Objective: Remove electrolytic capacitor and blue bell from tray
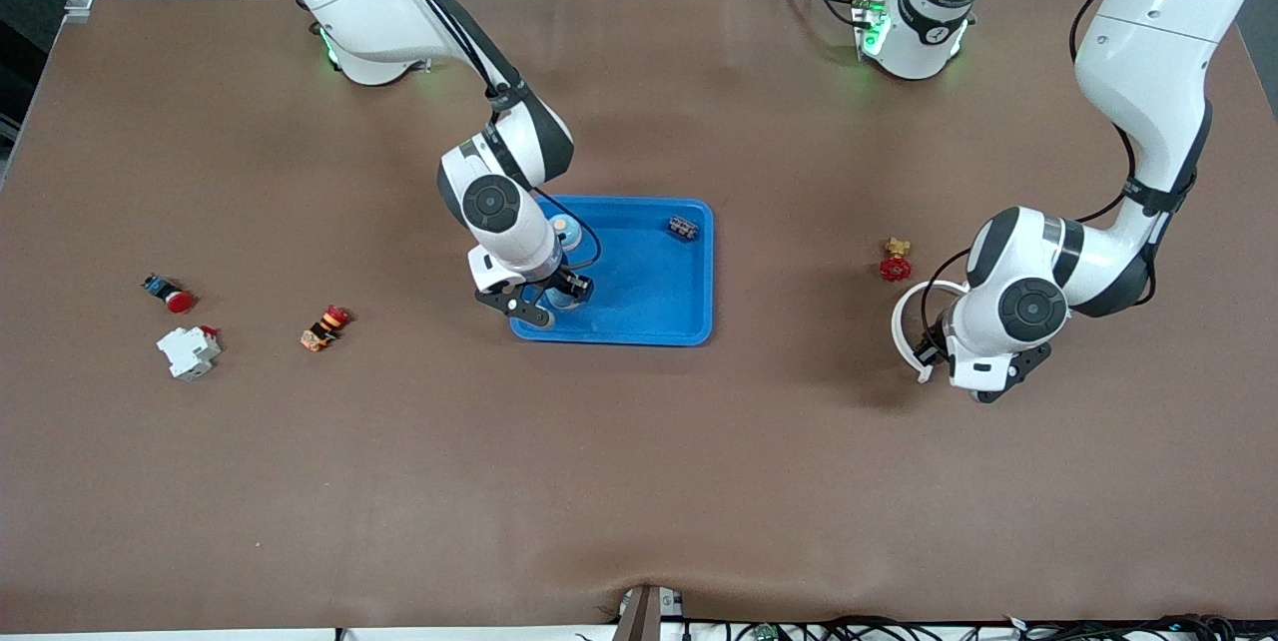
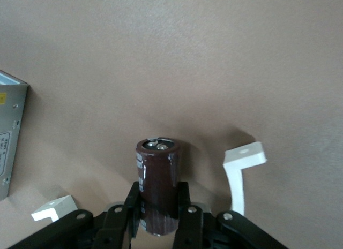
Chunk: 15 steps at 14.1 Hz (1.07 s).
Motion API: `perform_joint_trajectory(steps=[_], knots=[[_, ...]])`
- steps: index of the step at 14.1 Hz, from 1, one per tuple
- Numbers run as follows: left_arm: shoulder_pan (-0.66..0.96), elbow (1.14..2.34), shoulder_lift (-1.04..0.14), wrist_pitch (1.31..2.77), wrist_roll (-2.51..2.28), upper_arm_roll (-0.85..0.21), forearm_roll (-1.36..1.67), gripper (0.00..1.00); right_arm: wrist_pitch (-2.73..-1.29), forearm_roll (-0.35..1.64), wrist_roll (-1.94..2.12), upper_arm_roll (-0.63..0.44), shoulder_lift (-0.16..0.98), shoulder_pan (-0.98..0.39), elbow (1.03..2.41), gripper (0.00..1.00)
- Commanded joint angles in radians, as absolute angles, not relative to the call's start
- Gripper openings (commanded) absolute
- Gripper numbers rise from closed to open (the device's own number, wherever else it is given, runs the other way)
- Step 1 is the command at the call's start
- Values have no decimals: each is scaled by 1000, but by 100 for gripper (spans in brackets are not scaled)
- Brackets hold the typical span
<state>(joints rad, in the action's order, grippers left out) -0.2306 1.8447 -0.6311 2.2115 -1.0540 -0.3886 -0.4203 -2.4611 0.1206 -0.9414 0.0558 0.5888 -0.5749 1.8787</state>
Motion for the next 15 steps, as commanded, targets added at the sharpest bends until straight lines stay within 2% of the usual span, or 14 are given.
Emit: perform_joint_trajectory(steps=[1,3,5,7,11,15], knots=[[-248,1894,-603,2226,-1043,-396,-446,0,-2259,124,-956,55,548,-568,1795,0],[-267,1899,-603,2226,-1043,-397,-446,0,-2172,121,-924,55,529,-536,1752,0],[-265,1899,-606,2226,-1042,-397,-446,42,-2113,121,-785,55,482,-477,1753,0],[-265,1896,-598,2218,-1042,-397,-446,100,-2044,121,-613,55,433,-392,1764,0],[-256,1865,-525,2156,-1049,-411,-445,100,-1974,117,-210,54,350,-194,1804,0],[-245,1758,-520,2031,-1126,-534,-387,100,-1976,97,32,54,336,-57,1832,0]])
